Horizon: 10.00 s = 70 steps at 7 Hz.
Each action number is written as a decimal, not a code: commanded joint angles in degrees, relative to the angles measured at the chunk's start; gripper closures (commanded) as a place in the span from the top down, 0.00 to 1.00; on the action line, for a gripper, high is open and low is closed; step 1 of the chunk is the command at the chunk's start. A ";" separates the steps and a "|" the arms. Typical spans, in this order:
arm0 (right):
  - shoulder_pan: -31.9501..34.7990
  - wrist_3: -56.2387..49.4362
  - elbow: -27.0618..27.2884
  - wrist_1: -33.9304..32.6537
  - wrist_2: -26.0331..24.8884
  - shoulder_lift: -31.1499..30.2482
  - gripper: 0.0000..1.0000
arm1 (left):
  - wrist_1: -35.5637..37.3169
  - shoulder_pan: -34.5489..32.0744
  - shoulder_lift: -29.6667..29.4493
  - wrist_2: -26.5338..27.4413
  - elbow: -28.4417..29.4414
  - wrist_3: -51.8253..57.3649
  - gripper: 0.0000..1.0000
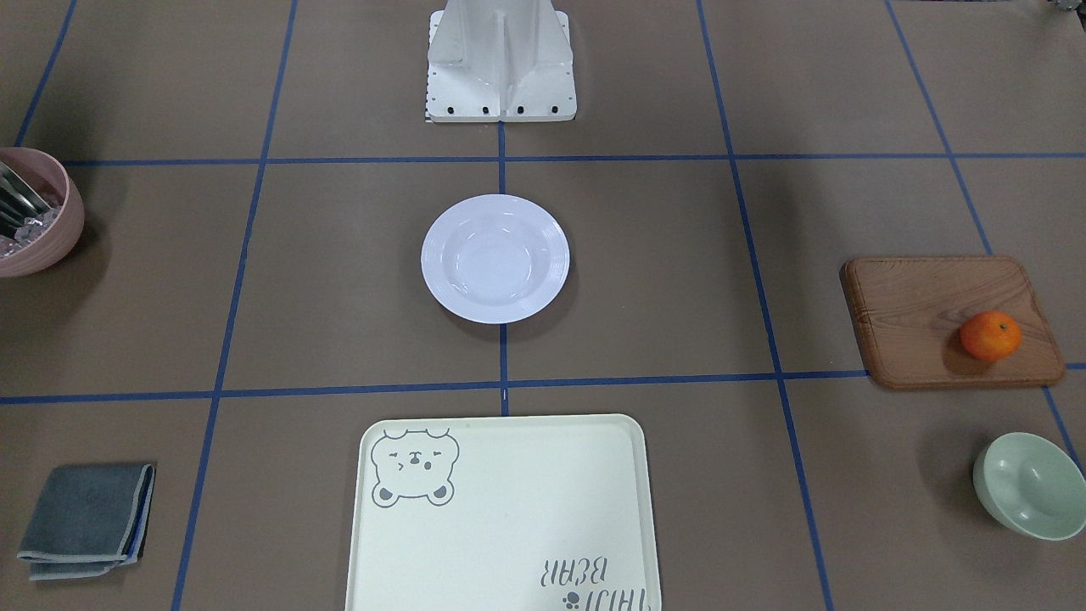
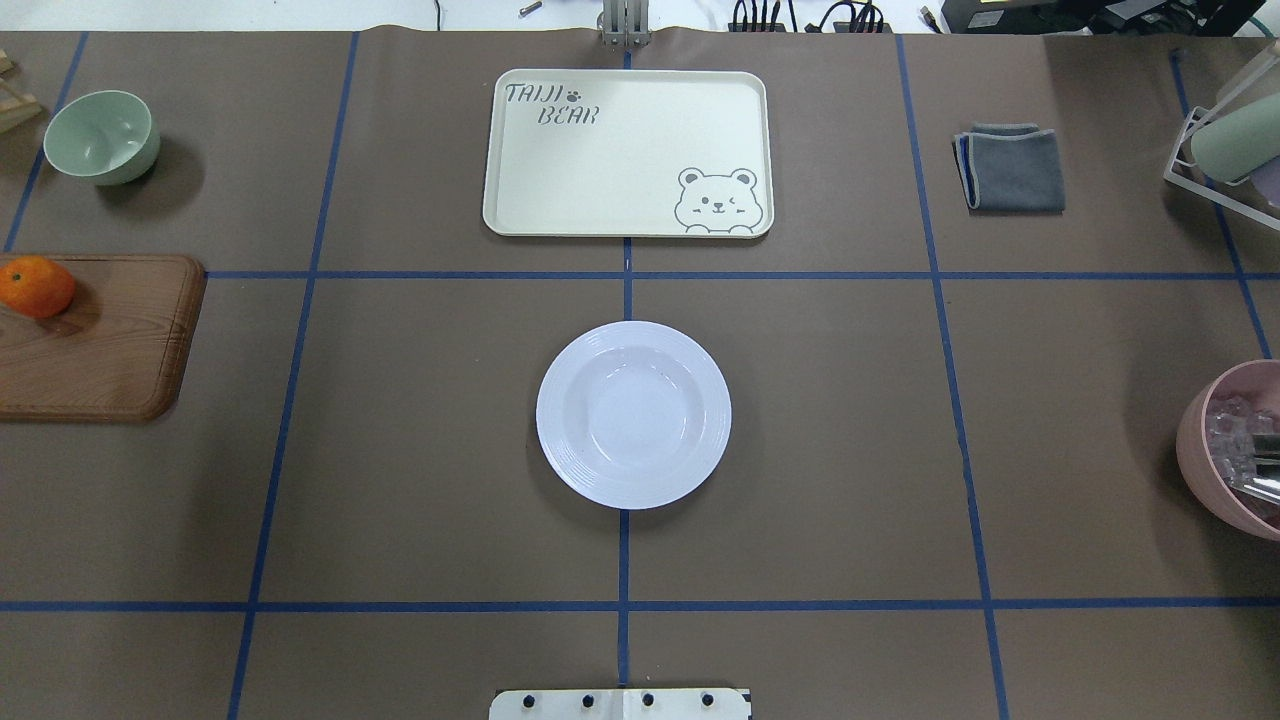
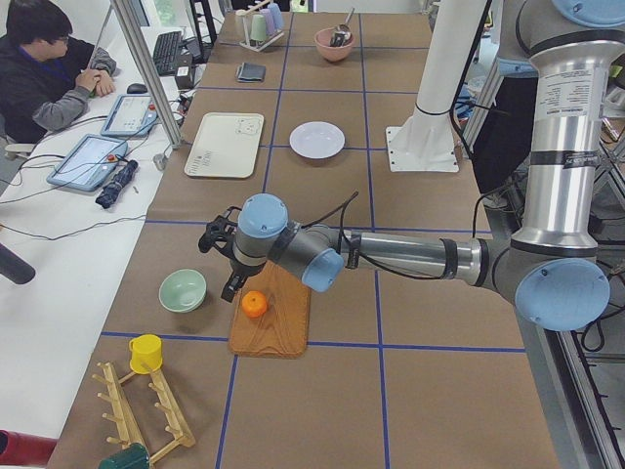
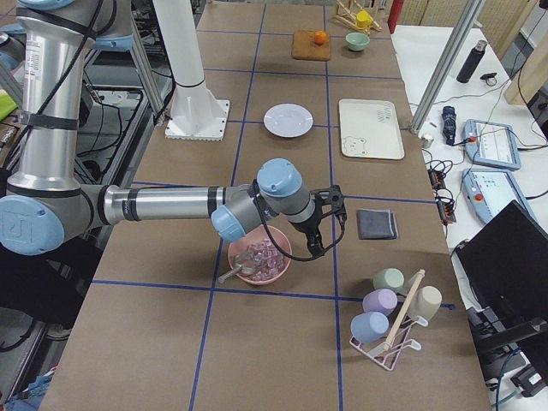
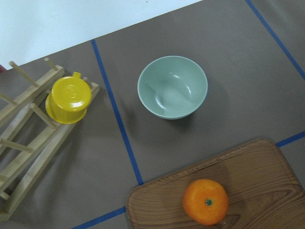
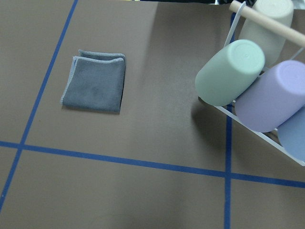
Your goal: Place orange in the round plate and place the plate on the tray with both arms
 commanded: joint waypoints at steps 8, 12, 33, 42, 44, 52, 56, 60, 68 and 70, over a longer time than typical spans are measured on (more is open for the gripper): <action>-12.18 14.25 1.30 0.40 -11.15 1.82 1.00 | -16.07 16.49 -4.48 11.15 17.66 -14.09 0.99; -12.36 14.25 1.22 0.40 -11.15 1.91 1.00 | -19.23 18.78 -6.15 13.34 22.07 -13.92 0.37; -13.15 14.33 1.30 0.66 -10.45 2.17 1.00 | 19.62 62.46 -47.46 45.23 8.71 -69.64 0.98; -19.91 17.82 1.66 10.25 -9.22 8.85 1.00 | 34.21 32.65 -30.90 23.05 -11.24 -24.16 0.99; -24.64 39.29 3.49 10.24 -11.40 11.65 1.00 | 33.60 18.07 -22.89 12.29 -9.93 -9.14 0.99; -56.31 80.88 11.32 9.63 -44.61 14.39 0.95 | 44.91 -15.76 -10.92 4.56 4.96 27.92 0.99; -71.15 94.12 6.08 -1.84 -60.63 25.48 0.95 | 44.93 -15.49 -9.41 4.38 5.20 27.57 0.99; -73.27 97.30 2.89 -0.57 -63.53 27.93 0.95 | 44.67 -15.49 -8.18 4.21 5.02 27.48 0.99; -72.21 97.39 -1.76 -1.18 -63.62 30.29 0.70 | 44.58 -15.49 -8.09 4.20 4.76 27.48 0.99; -72.21 97.39 -2.64 -1.27 -63.62 31.00 0.66 | 44.58 -15.49 -8.09 4.20 4.67 27.48 0.99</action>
